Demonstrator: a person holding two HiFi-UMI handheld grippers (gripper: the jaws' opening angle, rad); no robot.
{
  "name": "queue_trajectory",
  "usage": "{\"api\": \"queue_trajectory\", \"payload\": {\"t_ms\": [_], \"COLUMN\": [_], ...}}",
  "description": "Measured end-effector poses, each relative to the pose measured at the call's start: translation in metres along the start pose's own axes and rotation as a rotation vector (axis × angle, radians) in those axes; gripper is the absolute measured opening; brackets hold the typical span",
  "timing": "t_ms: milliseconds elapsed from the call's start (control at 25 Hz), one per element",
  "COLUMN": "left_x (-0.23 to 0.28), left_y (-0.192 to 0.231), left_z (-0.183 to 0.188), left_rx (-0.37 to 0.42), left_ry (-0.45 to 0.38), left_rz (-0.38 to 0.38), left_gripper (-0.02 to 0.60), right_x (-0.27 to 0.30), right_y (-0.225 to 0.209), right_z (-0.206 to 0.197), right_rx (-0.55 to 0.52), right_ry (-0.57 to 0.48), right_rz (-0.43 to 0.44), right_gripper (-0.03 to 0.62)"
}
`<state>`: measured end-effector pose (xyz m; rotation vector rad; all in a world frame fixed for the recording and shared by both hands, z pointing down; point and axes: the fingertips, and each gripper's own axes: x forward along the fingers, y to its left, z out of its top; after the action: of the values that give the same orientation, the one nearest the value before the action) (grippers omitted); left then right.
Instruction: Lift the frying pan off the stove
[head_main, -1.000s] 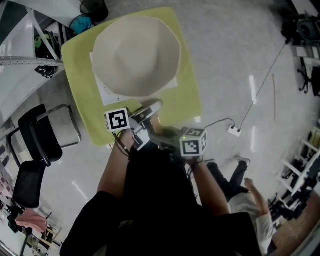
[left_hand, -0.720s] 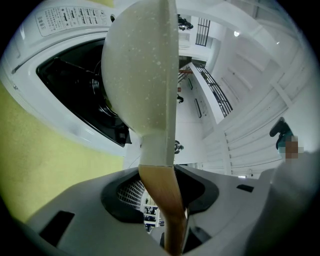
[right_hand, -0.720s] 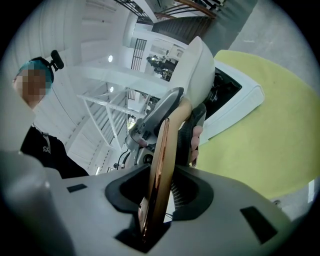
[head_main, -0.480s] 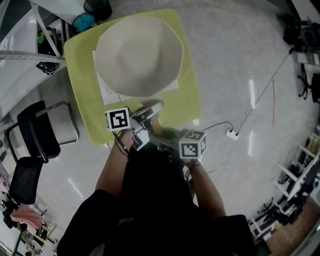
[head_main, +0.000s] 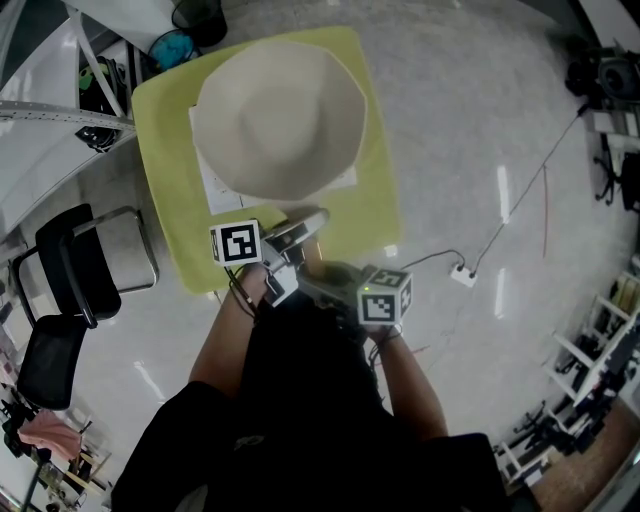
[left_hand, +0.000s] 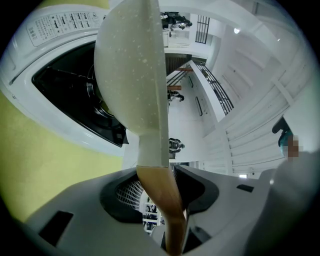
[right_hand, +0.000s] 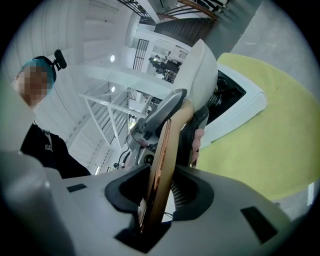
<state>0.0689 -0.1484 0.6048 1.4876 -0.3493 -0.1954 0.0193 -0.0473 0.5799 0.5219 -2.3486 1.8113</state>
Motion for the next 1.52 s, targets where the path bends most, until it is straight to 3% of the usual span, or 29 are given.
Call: {"api": "queue_trajectory", "payload": {"t_ms": [400,640,1160,1520], "left_x": [-0.003,-0.005,-0.014,-0.023], "left_y": [-0.005,-0.021,-0.069,-0.097], "left_z": [0.0,0.004,0.001,-0.013], "left_rx": [-0.017,0.068,0.137,0.196], "left_ry": [0.003,0.038,0.114,0.097], "left_rz": [0.013,0.005,-0.017,-0.019], "left_gripper": [0.215,0.215,0.216,0.218], "right_x": [0.0,0.004,0.002,-0.011], "right_y": [0.007,0.017,0.062,0.088], "right_z": [0.003,0.006,0.018,0.01], "right_rx": [-0.012,-0.025,-0.065,-0.123], "right_ry": [-0.013,-0.039,-0.118,-0.121], "right_rz": [0.008,0.018,0.014,0.025], "right_gripper": [0.132,0.13,0.135,0.135]}}
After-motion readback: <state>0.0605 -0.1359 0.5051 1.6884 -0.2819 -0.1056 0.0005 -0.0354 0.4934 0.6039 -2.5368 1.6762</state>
